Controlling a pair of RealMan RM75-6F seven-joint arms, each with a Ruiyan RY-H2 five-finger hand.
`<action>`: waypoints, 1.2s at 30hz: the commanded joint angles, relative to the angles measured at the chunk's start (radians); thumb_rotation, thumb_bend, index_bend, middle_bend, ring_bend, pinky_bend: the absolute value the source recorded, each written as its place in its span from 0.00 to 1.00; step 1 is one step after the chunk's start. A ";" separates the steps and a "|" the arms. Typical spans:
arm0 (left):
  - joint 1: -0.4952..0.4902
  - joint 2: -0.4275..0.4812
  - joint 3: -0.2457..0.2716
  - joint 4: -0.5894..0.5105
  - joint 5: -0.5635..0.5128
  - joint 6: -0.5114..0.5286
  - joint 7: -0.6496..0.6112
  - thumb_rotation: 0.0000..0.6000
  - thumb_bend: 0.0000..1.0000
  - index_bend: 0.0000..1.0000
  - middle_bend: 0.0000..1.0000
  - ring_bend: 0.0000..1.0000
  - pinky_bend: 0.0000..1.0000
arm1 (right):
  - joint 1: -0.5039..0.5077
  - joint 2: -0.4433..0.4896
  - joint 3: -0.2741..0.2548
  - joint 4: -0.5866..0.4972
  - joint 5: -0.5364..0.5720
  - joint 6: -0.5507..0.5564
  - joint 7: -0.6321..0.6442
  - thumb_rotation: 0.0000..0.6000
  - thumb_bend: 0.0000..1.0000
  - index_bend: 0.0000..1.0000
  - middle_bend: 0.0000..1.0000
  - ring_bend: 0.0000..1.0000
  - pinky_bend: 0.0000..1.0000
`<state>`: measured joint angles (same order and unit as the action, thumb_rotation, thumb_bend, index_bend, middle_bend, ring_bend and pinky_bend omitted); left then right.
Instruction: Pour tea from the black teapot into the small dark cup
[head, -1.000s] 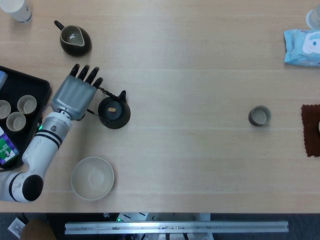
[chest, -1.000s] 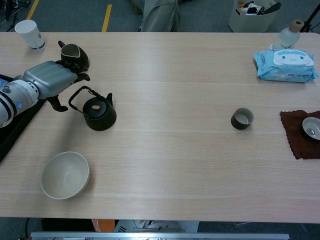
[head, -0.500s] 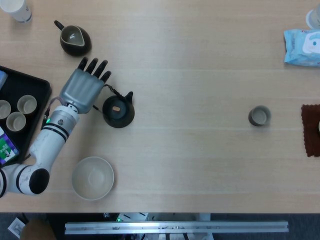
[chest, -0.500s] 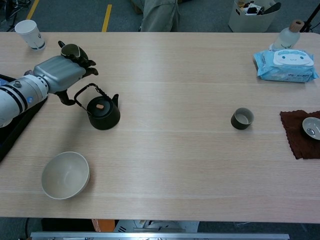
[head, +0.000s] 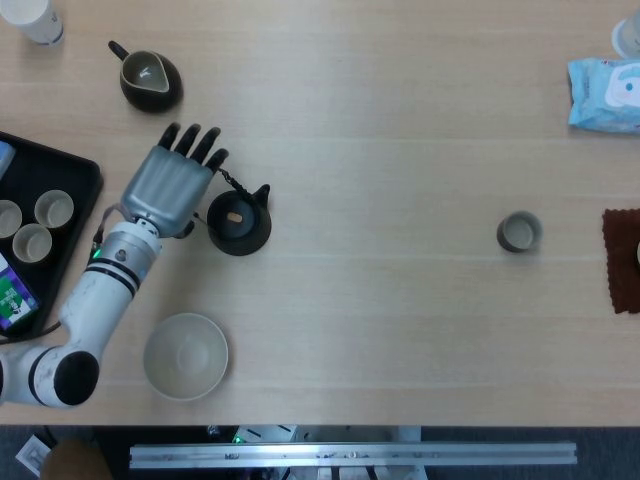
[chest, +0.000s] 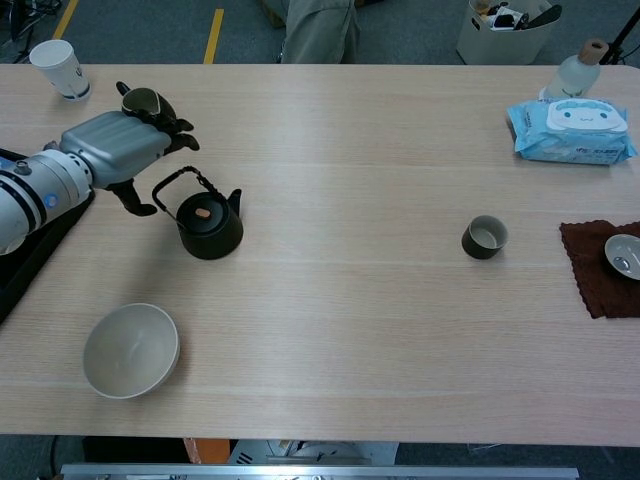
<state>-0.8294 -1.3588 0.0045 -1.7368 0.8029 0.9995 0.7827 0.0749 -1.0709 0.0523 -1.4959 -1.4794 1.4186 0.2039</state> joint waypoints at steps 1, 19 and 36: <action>-0.008 -0.010 -0.012 -0.005 -0.012 0.003 -0.004 1.00 0.21 0.11 0.00 0.00 0.08 | -0.002 0.001 0.000 0.001 0.001 0.002 0.001 1.00 0.07 0.34 0.33 0.26 0.28; -0.031 -0.097 -0.013 0.105 -0.092 0.008 0.019 1.00 0.21 0.10 0.00 0.00 0.08 | -0.010 0.005 -0.003 0.009 0.002 0.005 0.017 1.00 0.07 0.34 0.33 0.26 0.28; -0.018 -0.091 0.003 0.064 -0.047 0.019 -0.001 1.00 0.21 0.10 0.00 0.00 0.08 | -0.011 0.005 -0.004 0.008 -0.001 0.007 0.019 1.00 0.07 0.34 0.33 0.26 0.28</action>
<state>-0.8485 -1.4483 0.0084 -1.6693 0.7495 1.0169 0.7856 0.0635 -1.0663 0.0485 -1.4882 -1.4802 1.4253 0.2228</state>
